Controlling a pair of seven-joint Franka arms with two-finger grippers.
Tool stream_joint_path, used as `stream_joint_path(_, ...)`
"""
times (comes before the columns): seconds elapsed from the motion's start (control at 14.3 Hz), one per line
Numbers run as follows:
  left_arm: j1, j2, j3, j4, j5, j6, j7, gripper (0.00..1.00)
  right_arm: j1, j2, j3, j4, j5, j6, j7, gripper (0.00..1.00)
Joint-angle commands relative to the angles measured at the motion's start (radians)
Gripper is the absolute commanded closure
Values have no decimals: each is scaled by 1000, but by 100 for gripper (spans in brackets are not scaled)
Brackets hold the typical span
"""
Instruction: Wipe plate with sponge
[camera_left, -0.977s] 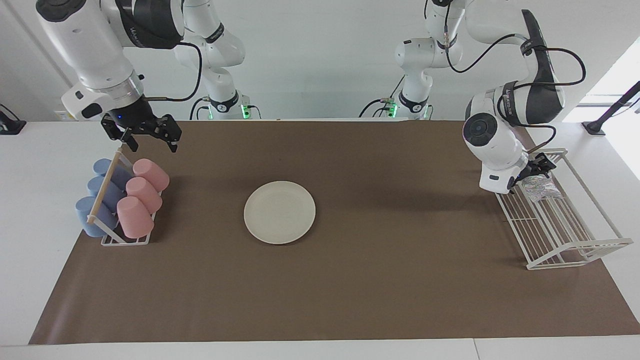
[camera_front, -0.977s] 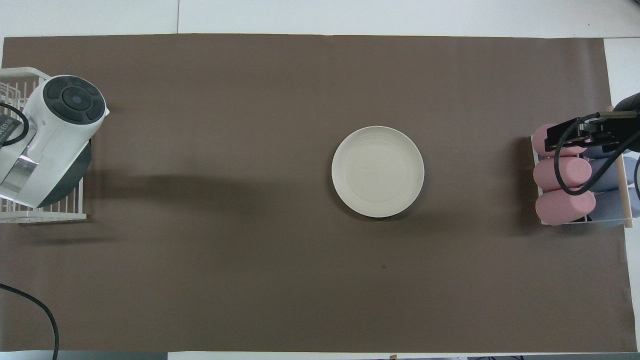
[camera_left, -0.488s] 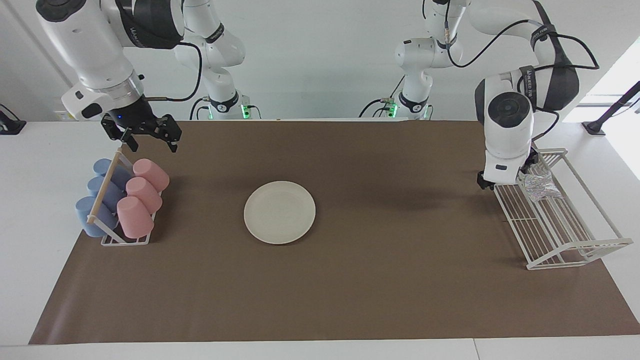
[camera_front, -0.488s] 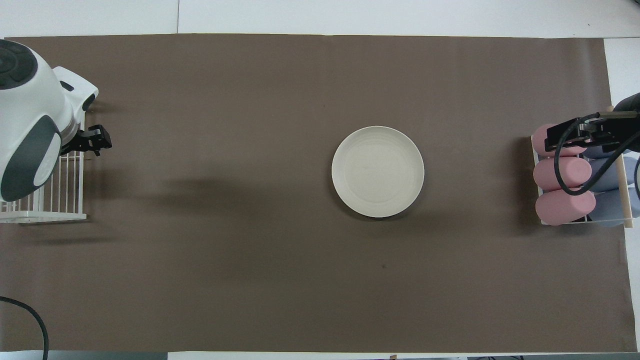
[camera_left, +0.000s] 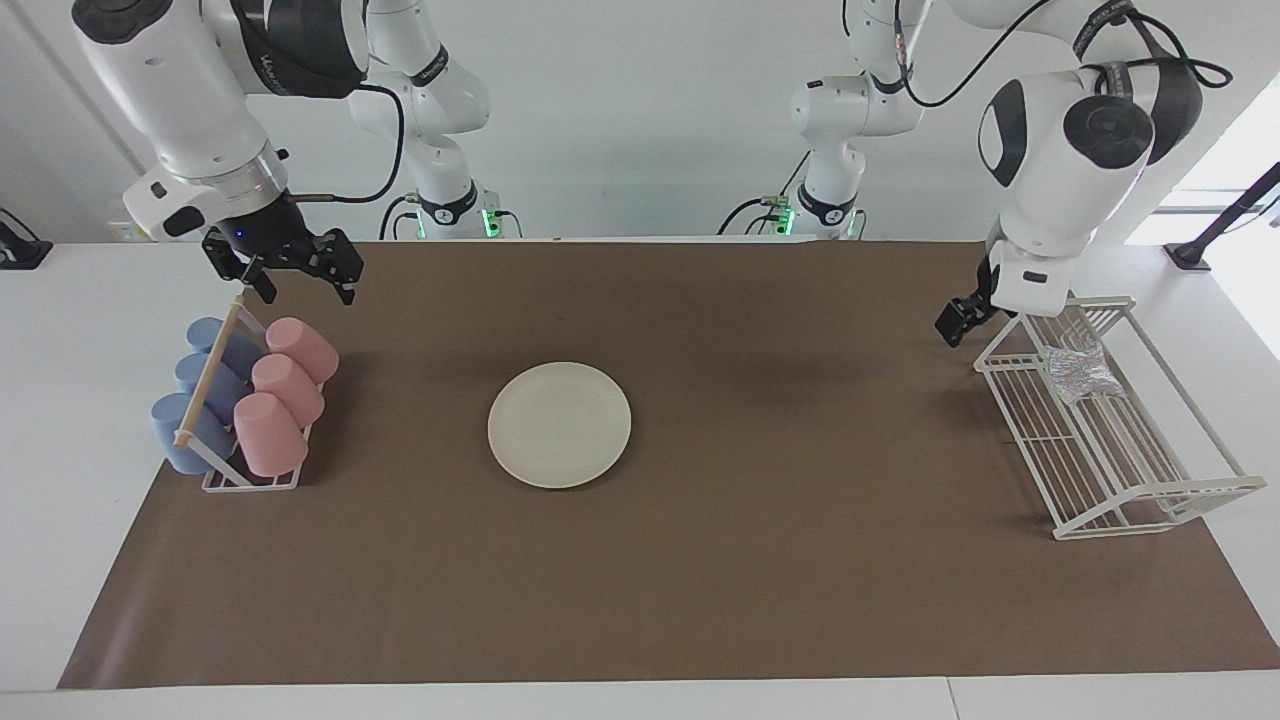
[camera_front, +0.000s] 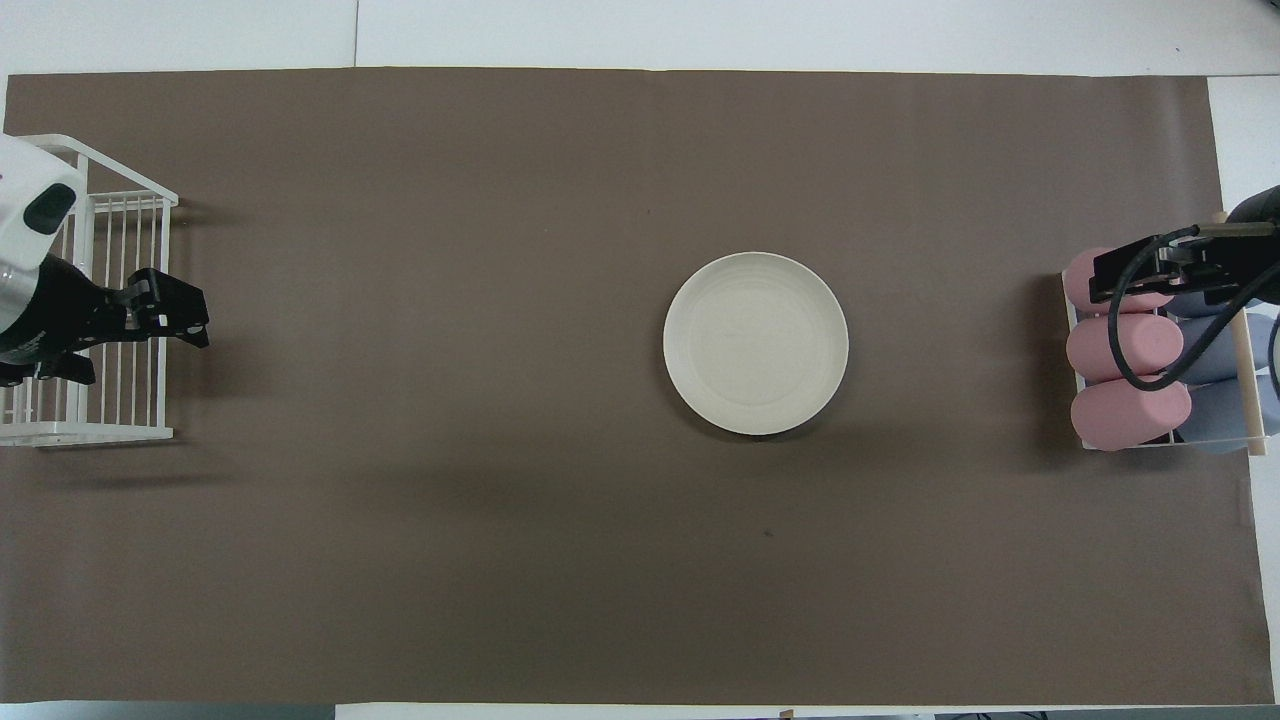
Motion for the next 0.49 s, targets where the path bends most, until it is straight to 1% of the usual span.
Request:
stream_joint_path(0.0,2,-49,7,-10,-55,-50,68,0,-4,-8,2,1,-3,-9,10,0)
stream_joint_path(0.07,2,-46,7,-4,-56,-57,94,0,-4,-8,2,1,-3,-9,10,0)
stream_joint_path(0.21,-9,-30,19,59,-60,-59,99,0,-4,-8,2,1,-3,-9,10,0)
stream_joint_path(0.42,-9,-7,22,65,-53,-51,120,0,-4,-8,2,1,-3,-9,9,0)
